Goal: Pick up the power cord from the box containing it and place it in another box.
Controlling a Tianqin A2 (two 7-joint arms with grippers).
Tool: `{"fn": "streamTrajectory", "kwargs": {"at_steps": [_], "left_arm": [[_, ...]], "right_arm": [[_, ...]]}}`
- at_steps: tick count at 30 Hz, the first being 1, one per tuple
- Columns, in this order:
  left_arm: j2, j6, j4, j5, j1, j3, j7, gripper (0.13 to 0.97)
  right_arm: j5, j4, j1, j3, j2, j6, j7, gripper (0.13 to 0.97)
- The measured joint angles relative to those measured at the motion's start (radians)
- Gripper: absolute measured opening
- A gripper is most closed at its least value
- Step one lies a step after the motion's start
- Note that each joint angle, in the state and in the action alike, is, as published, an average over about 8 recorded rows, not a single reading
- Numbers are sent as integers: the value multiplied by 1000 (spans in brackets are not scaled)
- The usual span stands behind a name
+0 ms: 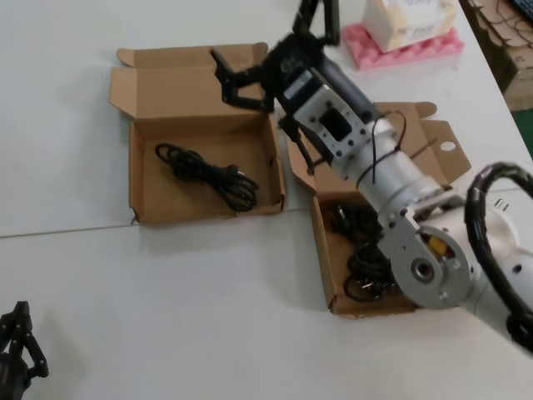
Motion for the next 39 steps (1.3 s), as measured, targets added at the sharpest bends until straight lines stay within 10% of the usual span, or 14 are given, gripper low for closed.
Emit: {"fn": "streamTrajectory", "kwargs": {"at_steps": [7, 23, 39], "left_arm": [[0, 0, 0, 0, 0, 0, 0, 184], [0, 0, 0, 0, 0, 0, 0, 298], [0, 0, 0, 0, 0, 0, 0, 651]], "right_arm": [[59, 47, -114, 106, -13, -41, 0, 944], [195, 155, -379, 352, -44, -136, 0, 966], [331, 263, -645, 598, -74, -231, 0, 966]]}}
